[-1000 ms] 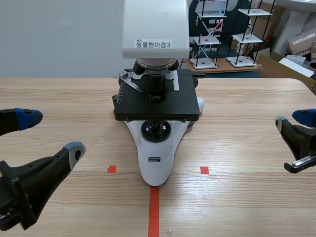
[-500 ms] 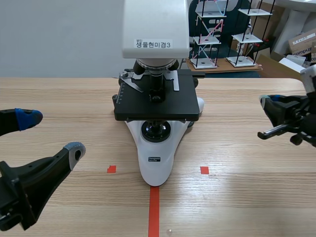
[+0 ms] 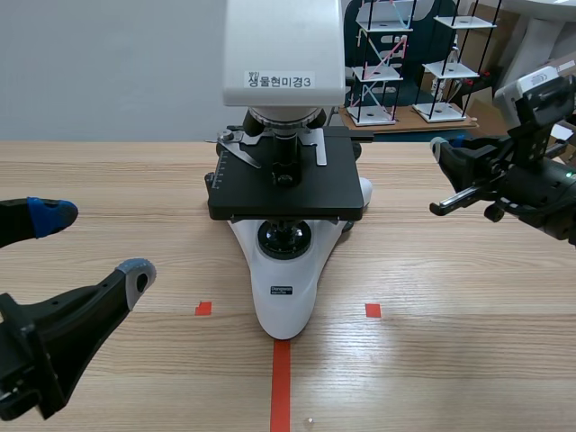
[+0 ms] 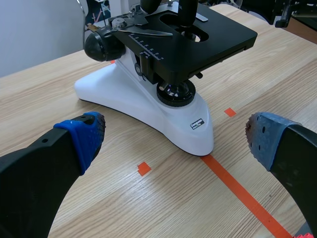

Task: Point at the fine focus knob

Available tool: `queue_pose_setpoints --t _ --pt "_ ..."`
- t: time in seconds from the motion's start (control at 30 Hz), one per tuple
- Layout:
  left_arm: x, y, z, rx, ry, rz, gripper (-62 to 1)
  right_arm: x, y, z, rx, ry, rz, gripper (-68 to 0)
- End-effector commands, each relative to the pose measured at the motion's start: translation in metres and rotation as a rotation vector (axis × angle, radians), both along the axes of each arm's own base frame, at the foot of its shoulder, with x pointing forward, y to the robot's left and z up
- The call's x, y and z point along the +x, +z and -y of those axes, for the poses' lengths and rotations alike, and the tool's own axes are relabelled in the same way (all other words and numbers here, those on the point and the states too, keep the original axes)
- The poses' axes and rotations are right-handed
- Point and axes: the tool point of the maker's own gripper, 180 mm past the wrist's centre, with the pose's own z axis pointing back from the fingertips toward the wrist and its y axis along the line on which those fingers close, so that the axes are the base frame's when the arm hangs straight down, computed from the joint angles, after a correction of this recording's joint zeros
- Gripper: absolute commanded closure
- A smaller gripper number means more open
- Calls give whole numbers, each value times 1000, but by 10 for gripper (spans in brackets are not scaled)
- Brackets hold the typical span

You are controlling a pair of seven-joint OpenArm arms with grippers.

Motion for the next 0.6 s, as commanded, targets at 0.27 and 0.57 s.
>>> queue_pose_setpoints --t 0.27,0.57 --pt "1 8 2 -19 -2 22 -602 10 11 9 7 -6 49 -9" --pt "1 8 2 -19 -2 22 -602 7 5 1 2 17 33 -9"
